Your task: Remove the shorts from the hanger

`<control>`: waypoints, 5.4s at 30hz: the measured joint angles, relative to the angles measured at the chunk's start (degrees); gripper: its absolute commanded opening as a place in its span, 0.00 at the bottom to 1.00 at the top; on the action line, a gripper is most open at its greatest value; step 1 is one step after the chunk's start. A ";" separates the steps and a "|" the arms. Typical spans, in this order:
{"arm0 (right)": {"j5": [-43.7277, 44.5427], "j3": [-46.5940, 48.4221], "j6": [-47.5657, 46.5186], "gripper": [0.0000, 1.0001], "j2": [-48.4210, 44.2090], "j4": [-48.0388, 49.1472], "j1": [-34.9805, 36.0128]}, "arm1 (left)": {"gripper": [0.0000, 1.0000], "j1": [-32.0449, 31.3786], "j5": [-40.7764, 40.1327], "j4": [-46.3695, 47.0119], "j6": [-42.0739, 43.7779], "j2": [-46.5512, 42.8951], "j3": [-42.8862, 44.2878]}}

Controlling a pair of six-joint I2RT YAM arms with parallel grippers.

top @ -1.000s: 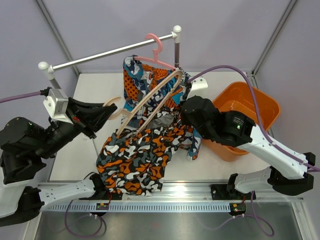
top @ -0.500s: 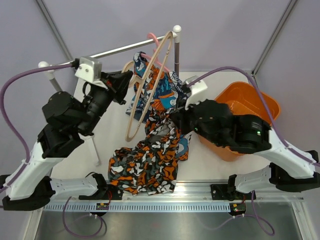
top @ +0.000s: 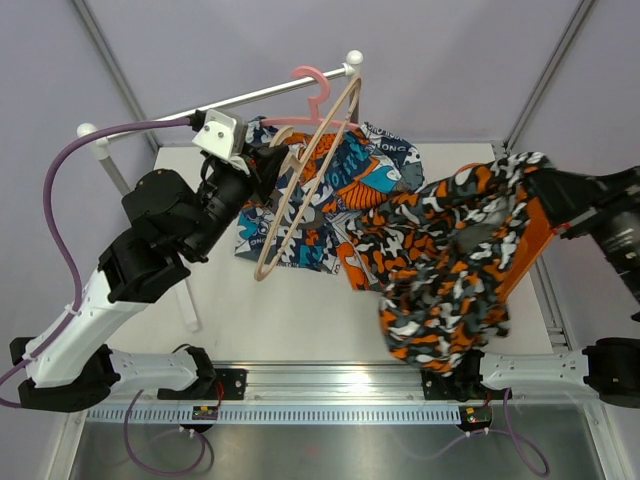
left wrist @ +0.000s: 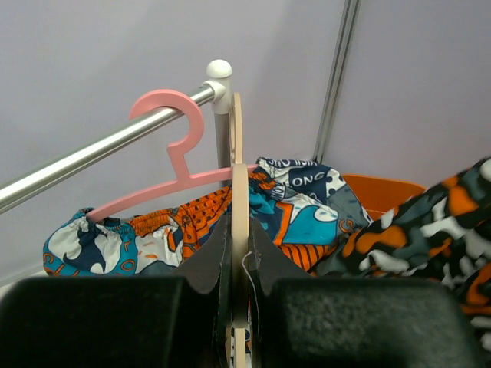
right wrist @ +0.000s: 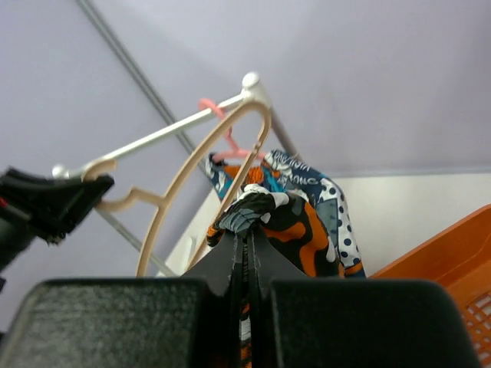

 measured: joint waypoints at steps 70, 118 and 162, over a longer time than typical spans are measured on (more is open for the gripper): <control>-40.81 -1.07 15.10 0.00 36.24 6.84 -88.80 | 0.00 0.00 4.57 -10.25 -3.80 -9.16 -12.04; -60.02 -33.90 21.88 0.89 5.11 15.72 -92.35 | 0.00 0.48 -9.79 -33.38 -16.81 -8.76 0.59; -78.53 -26.71 -12.74 0.85 20.98 24.81 -31.30 | 0.00 22.36 40.22 -43.56 -11.26 3.19 10.40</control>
